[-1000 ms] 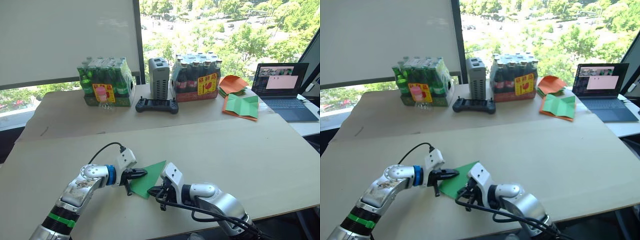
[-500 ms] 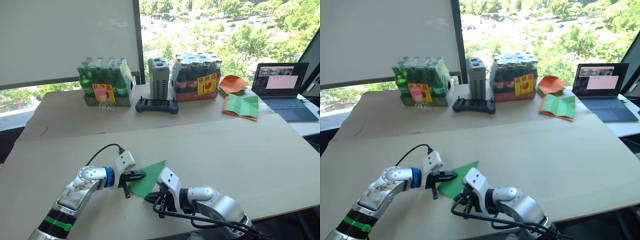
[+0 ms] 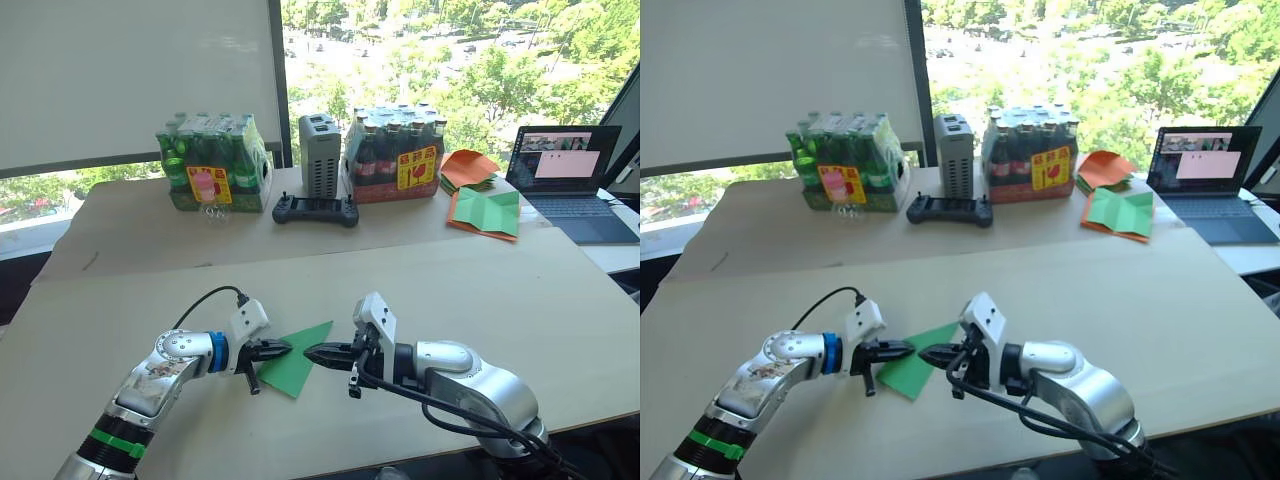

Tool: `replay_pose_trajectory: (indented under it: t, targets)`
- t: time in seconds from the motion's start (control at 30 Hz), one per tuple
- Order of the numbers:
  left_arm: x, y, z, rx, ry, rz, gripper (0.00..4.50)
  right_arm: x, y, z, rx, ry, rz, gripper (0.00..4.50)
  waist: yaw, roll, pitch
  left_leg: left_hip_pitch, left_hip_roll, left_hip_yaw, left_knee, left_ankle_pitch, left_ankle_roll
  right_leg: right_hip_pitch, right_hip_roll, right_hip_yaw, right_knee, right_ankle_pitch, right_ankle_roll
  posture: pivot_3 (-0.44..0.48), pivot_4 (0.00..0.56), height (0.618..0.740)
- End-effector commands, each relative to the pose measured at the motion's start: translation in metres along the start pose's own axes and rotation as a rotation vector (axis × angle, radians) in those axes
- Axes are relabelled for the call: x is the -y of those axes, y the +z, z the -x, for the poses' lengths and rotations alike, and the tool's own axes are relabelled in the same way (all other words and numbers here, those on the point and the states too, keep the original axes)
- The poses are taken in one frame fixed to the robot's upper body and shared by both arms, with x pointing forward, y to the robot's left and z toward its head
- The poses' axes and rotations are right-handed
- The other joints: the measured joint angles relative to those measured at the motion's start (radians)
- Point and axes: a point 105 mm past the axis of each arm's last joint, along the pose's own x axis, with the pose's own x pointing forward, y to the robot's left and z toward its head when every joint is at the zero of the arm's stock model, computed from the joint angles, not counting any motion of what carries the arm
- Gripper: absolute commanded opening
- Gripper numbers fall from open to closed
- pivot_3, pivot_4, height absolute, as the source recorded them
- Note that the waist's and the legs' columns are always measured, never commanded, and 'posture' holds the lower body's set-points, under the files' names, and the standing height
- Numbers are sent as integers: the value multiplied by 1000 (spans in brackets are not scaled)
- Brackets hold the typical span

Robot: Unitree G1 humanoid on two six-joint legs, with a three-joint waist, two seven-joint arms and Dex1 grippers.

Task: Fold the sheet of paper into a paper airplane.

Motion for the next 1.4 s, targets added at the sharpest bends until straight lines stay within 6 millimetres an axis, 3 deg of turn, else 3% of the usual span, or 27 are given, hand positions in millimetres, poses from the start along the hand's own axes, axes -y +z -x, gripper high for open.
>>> replay_pose_trajectory:
  t: [0.03,0.23,0.43,0.53,0.63,0.83,1.13,1.3,1.4]
  targets:
    - [-16,2,17,-9,48,-11,24,7,-4,5,-19,-53,23,0,0,-1,1,0,0,0,0,0,0,0,0,0,0,0,0,0,150,735]
    - [-31,24,50,-61,-8,-218,24,17,-15,10,-47,-122,3,0,-1,-2,4,-8,0,1,0,0,-1,-10,0,0,2,0,0,0,150,735]
    - [-39,27,50,-181,-111,-590,1845,24,-12,13,-23,-153,-6,0,1,-2,4,-10,-1,1,0,0,-1,-10,-1,-2,0,0,-1,0,150,735]
    - [-31,44,43,-70,-226,-877,2836,28,-11,16,-25,-170,1,0,2,-3,5,-11,-1,1,1,0,-1,-11,-1,-3,0,1,-1,0,150,735]
    - [-32,43,35,-67,-299,-1150,2836,29,-11,17,-28,-176,0,0,1,-3,5,-16,0,-2,6,0,-1,-11,-1,-7,0,1,-2,0,150,735]
    - [-24,45,21,38,-399,-1352,2836,29,-13,18,-27,-199,-9,0,-1,-3,5,-19,-1,-3,10,0,0,-11,-3,-13,0,2,-2,0,150,735]
    - [-24,47,14,61,-436,-1415,73,27,-12,14,-15,-215,-11,0,-5,-4,5,-19,-2,-5,12,0,0,-10,-3,-16,2,2,-2,0,150,735]
    - [-28,43,15,29,-412,-1415,27,32,-10,16,-1,-246,-12,0,-5,-4,5,-19,-2,-5,13,0,0,-10,-3,-16,2,2,-2,0,150,735]
    - [-33,45,13,-5,-283,-1270,27,51,-1,29,16,-346,19,0,-10,-4,5,-19,-2,-5,13,0,0,-10,-3,-17,3,2,-2,0,150,735]
